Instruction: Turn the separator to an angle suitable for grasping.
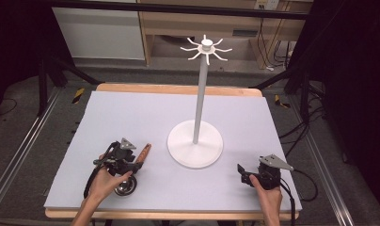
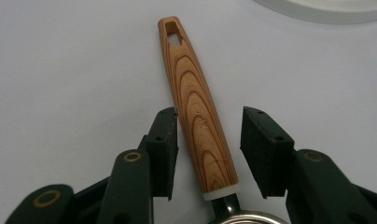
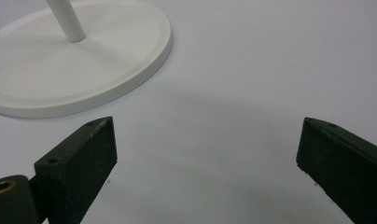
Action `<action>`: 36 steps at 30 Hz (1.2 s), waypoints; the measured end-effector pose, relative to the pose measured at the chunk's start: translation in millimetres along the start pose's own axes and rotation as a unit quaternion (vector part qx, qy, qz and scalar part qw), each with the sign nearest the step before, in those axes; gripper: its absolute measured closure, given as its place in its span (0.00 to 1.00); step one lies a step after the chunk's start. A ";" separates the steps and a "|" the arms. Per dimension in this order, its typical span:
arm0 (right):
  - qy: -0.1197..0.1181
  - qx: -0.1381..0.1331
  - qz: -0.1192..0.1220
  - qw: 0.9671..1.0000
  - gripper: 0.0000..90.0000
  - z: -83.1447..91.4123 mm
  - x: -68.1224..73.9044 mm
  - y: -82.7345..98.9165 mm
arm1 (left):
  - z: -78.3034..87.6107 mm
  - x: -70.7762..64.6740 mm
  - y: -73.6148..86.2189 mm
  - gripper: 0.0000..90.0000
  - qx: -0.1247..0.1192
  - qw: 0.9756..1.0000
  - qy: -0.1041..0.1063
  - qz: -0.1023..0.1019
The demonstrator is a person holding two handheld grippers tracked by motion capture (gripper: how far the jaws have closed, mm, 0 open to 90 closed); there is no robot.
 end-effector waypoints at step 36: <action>-0.001 0.003 -0.004 1.000 0.06 0.1 -1.3 0.9 | -2.2 0.7 14.5 0.67 0.036 0.999 -0.014 -0.036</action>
Point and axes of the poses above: each handheld gripper's, and its own axes: z roughly backward along the jaws, y roughly out of its underside, x roughly to its left, the point moved 6 cm from there along -z, roughly forward along the jaws, and after that the axes turned 11 degrees about -x, right-handed, at the moved point
